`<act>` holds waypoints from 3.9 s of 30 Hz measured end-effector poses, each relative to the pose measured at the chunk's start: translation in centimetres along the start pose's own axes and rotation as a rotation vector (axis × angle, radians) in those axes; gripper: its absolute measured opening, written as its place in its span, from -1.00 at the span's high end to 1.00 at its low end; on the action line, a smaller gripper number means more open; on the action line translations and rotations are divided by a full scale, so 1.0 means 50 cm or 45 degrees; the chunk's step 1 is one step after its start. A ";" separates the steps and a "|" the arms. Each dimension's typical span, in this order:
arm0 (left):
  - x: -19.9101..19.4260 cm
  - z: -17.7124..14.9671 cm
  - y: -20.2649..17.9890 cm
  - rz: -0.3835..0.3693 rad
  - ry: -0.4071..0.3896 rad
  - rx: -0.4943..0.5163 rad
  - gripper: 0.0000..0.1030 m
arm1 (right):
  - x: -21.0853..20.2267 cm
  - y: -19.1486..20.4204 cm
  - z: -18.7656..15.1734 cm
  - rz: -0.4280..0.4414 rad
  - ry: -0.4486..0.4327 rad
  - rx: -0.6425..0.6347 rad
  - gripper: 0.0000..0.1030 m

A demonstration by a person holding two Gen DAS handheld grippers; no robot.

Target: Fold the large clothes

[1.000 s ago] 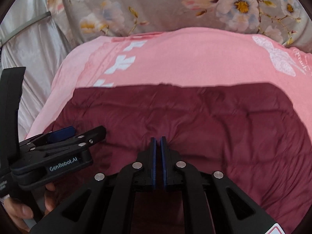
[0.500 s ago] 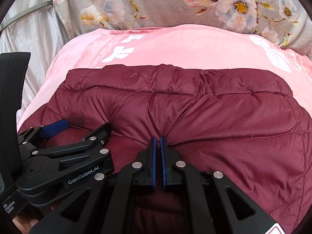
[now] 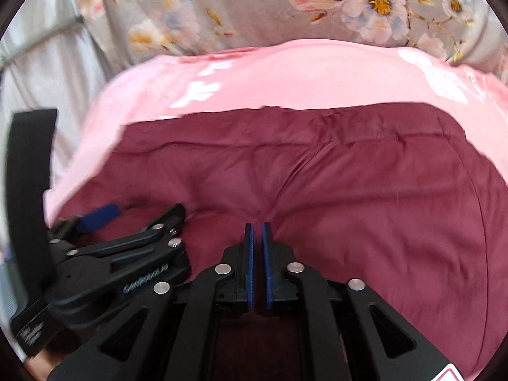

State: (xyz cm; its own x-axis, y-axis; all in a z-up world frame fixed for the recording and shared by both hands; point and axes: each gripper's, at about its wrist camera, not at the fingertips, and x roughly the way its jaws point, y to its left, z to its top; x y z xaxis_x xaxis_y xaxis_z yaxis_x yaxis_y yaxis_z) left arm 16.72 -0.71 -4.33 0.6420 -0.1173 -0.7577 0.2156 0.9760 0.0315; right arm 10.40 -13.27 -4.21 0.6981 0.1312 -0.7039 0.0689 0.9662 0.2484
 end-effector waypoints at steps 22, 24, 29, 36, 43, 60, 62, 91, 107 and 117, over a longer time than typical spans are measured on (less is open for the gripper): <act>-0.064 -0.105 0.281 -0.206 0.111 -0.619 -0.58 | -0.024 0.048 -0.089 -0.024 0.020 -0.138 0.81; -0.065 -0.094 0.264 -0.274 0.125 -0.608 0.08 | -0.026 0.045 -0.089 -0.011 0.017 -0.126 0.81; -0.128 -0.058 0.216 -0.288 0.047 -0.495 0.62 | -0.075 0.028 -0.111 0.050 -0.003 -0.050 0.81; -0.260 0.009 0.115 -0.405 -0.122 -0.307 0.67 | -0.058 0.028 -0.123 0.058 0.023 -0.055 0.77; -0.335 0.058 -0.098 -0.573 -0.169 0.011 0.67 | -0.105 -0.034 -0.124 0.200 0.021 0.142 0.80; -0.129 -0.029 -0.471 -0.549 0.206 0.271 0.66 | -0.323 -0.322 -0.204 -0.205 -0.043 0.451 0.80; -0.120 -0.036 -0.482 -0.517 0.213 0.287 0.66 | -0.332 -0.328 -0.207 -0.234 -0.042 0.454 0.80; -0.218 0.168 -0.234 -0.327 0.006 -0.114 -0.38 | -0.415 -0.293 0.063 -0.189 -0.296 0.304 -0.15; -0.010 0.218 -0.262 -0.109 0.162 -0.072 -0.38 | -0.044 -0.389 0.221 -0.275 0.129 0.408 0.90; 0.063 0.196 -0.371 -0.114 0.193 0.038 -0.39 | -0.024 -0.470 0.189 -0.567 0.089 0.274 0.93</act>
State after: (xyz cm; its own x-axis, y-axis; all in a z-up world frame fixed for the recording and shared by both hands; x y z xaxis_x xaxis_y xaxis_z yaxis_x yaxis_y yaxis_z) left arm 21.96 -20.96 -0.94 0.5013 -0.1720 -0.8480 0.2896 0.9569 -0.0229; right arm 14.69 -38.24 -2.93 0.5183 -0.2618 -0.8142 0.5001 0.8650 0.0403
